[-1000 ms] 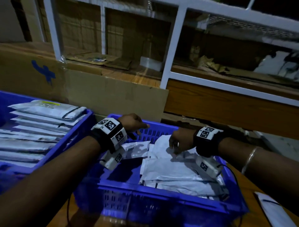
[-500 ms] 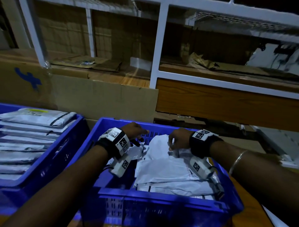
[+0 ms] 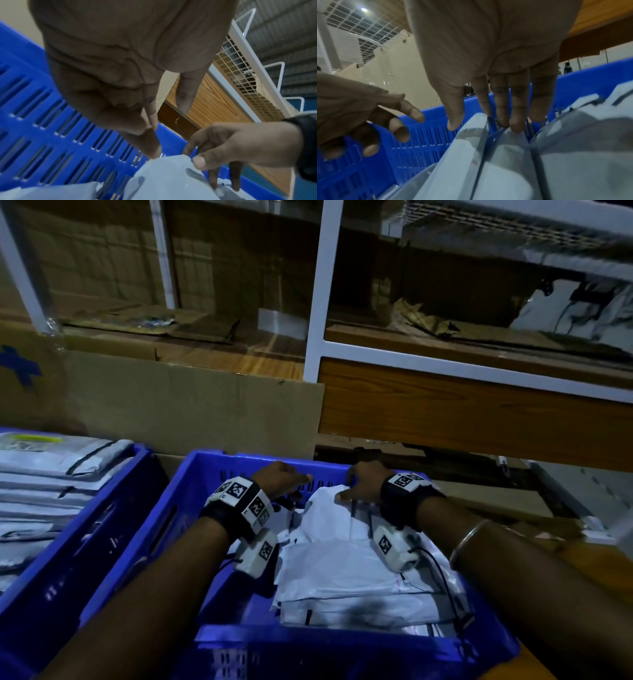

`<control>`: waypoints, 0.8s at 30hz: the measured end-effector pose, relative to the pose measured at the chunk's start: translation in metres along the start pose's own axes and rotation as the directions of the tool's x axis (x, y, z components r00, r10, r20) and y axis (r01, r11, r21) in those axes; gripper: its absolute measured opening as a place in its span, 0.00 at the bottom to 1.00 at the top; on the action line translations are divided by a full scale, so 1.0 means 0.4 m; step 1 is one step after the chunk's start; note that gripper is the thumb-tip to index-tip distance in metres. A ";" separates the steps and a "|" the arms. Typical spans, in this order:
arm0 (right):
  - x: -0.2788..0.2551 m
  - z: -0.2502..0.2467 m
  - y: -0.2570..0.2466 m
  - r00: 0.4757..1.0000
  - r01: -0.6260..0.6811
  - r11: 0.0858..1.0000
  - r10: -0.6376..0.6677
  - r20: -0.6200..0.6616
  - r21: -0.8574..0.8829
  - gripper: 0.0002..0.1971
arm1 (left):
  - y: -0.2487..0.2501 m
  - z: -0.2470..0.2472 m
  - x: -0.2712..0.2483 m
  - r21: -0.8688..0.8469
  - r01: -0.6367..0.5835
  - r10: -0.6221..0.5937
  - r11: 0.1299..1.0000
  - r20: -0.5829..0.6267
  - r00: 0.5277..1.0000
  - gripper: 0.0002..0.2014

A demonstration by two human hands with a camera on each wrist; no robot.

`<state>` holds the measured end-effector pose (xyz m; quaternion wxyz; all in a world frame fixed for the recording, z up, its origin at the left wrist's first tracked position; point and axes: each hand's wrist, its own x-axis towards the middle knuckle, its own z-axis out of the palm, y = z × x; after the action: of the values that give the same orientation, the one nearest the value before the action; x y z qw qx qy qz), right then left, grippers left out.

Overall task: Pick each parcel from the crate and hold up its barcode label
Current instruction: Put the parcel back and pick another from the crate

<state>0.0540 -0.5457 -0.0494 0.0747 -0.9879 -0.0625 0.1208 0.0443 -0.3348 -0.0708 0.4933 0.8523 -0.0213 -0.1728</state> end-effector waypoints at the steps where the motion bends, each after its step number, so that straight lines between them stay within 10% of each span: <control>1: 0.003 0.008 -0.002 1.000 -0.017 1.000 0.017 0.010 0.004 0.27 | -0.003 0.001 0.002 -0.004 -0.003 0.003 1.000 0.000 1.000 0.17; 24: -0.068 -0.125 0.070 0.985 -0.138 0.906 0.170 -0.043 0.400 0.14 | -0.025 0.051 0.012 0.010 -0.069 0.066 0.998 0.155 0.986 0.14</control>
<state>0.0430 -0.5835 0.0005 0.2650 -0.9582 0.0443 0.0982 0.0411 -0.3477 -0.0897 0.4892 0.8389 -0.0896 -0.2213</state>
